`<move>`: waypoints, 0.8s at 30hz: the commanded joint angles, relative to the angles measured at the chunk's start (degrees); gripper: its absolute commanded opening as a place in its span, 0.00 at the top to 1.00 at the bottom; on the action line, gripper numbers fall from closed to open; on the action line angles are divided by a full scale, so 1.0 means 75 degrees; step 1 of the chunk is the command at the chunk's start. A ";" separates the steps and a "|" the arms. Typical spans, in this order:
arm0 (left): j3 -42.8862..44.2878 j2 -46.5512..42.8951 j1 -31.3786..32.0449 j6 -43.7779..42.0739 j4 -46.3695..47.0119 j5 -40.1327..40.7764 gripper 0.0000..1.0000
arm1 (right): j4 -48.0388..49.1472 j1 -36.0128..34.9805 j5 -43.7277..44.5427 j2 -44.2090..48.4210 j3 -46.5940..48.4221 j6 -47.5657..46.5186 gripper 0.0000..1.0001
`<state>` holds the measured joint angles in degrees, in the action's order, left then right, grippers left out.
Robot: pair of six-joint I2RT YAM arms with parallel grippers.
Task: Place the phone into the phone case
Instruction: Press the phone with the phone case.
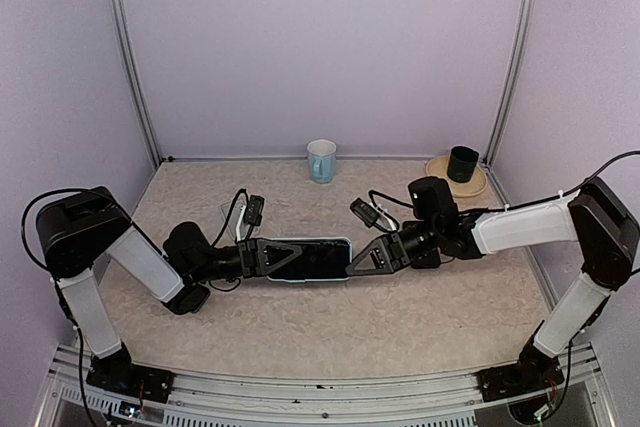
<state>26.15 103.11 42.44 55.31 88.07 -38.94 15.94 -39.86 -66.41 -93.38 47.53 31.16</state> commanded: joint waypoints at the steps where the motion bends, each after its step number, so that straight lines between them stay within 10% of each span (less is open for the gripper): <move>1: 0.0036 -0.0201 -0.0056 -0.0047 0.0644 0.0138 1.00 | 0.0108 -0.0196 -0.0206 -0.0164 0.0165 -0.0054 0.76; 7: 0.0015 -0.0189 -0.0056 -0.0067 0.0576 0.0156 1.00 | -0.0177 -0.0217 -0.0045 -0.0113 0.0319 -0.0174 0.94; 11: -0.0016 -0.0195 -0.0069 -0.0179 0.0208 0.0248 0.83 | -0.1367 -0.0217 0.0737 0.0014 0.0697 -0.0860 1.00; 19: -0.0047 -0.0369 -0.0068 -0.0620 -0.0597 0.0363 0.92 | -0.2727 -0.0211 0.1946 0.0417 0.1138 -0.1417 1.00; 24: -0.0049 -0.0377 -0.0068 -0.0646 -0.0598 0.0368 1.00 | -0.3104 -0.0217 0.2237 0.0557 0.1242 -0.1680 0.81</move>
<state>25.96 101.62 41.87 52.14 84.36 -36.80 -3.07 -41.15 -54.06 -92.05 54.74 21.23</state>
